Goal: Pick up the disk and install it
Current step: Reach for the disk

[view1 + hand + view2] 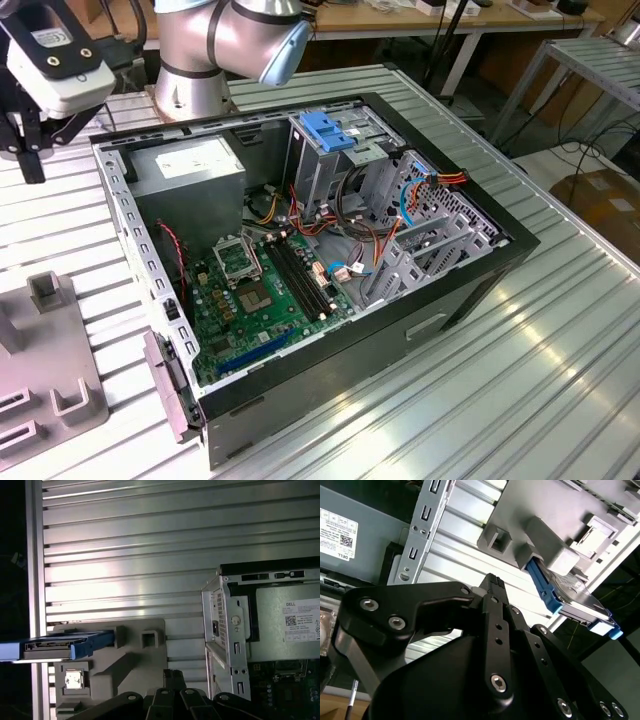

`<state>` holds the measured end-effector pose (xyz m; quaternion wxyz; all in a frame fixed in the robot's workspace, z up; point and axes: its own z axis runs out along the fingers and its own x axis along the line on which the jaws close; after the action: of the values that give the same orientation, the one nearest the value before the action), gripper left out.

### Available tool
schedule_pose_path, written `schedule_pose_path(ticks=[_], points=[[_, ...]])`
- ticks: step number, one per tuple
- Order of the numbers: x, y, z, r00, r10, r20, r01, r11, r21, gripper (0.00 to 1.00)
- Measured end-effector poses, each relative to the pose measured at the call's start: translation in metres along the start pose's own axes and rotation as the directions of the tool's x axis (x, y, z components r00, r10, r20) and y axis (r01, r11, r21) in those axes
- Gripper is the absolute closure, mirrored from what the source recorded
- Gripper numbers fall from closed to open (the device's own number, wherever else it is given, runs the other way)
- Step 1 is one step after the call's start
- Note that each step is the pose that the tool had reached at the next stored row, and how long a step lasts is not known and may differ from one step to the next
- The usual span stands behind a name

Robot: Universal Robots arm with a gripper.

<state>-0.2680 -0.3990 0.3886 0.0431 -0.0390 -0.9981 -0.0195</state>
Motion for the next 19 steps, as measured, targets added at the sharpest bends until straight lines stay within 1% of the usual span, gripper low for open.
schedule_pose_path(ticks=[4, 5, 6, 9, 10, 14, 19], points=[[0.0118, -0.0010, 0.0015, 0.9999, 0.001, -0.0129, -0.001, 1.0000, 0.0009, 0.90], [0.0164, -0.0013, 0.0020, 0.9999, 0.001, -0.0165, -0.001, 1.0000, 0.0013, 0.90], [0.0193, -0.0016, 0.0024, 0.9998, 0.001, -0.0187, -0.001, 1.0000, 0.0014, 0.90], [0.0250, -0.0020, 0.0031, 0.9997, 0.001, -0.0233, -0.001, 1.0000, 0.0018, 0.90], [0.0286, -0.0023, 0.0035, 0.9997, 0.001, -0.0259, -0.001, 1.0000, 0.0020, 0.90], [0.0361, -0.0029, 0.0044, 0.9995, 0.001, -0.0313, -0.001, 1.0000, 0.0024, 0.90], [0.0476, -0.0039, 0.0058, 0.9992, 0.002, -0.0392, -0.002, 1.0000, 0.0030, 0.90]])
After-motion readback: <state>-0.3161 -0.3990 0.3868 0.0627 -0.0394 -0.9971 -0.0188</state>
